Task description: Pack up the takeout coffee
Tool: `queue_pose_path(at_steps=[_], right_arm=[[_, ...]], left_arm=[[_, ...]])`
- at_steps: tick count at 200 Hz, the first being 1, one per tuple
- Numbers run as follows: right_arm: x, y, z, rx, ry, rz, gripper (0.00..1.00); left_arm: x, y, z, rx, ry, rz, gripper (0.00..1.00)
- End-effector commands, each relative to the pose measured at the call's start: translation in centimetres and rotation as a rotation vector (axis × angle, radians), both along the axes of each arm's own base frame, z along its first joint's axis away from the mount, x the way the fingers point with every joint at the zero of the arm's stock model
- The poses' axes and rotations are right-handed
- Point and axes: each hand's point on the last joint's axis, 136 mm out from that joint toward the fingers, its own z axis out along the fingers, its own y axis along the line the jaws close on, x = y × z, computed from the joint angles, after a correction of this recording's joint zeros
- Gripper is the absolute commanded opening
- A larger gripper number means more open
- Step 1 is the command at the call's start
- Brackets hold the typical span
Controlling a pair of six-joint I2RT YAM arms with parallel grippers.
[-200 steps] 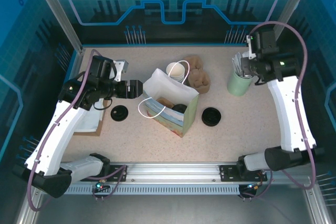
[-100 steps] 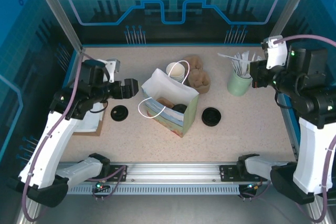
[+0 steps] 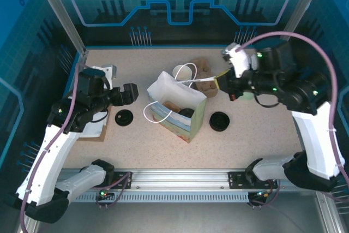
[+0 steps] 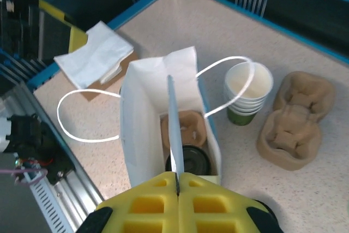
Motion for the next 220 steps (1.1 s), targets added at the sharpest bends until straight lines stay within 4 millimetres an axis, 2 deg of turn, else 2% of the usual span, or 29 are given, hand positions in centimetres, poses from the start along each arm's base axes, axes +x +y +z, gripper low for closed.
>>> queue_pose_path(at_steps=[1,54,116,152,165,186,208,220], right_arm=[[1.2,1.2,-1.5,-0.071,0.005,-0.026,0.07],[4.1,5.3,-5.8,-0.194,0.084,0.01,0.08],[5.7,11.0,-10.7,-0.245,0.22,0.142,0.1],[6.6,13.0,-13.3,-0.294,0.279,0.176,0.12],[6.7,13.6,-13.6,-0.296,0.288,0.189,0.17],[7.1,14.2,-13.4,-0.285,0.278,0.192,0.3],[7.8,13.6,-11.5,-0.269,0.221,0.159,0.43],[7.9,13.0,-9.9,-0.245,0.18,0.139,0.46]], left_arm=[[-0.2,0.9,-0.1,0.014,-0.005,0.035,0.97],[-0.4,1.2,-0.5,0.026,0.002,0.041,0.97],[-0.8,1.6,-0.6,0.041,-0.001,0.049,0.97],[-0.9,1.7,-0.4,0.042,-0.005,0.048,0.97],[-0.9,1.7,-0.4,0.044,-0.005,0.048,0.98],[-0.9,1.7,-0.5,0.04,-0.001,0.05,0.98],[-0.8,1.9,-0.2,0.017,0.005,0.076,0.99],[-0.8,1.9,0.0,0.001,0.005,0.081,0.99]])
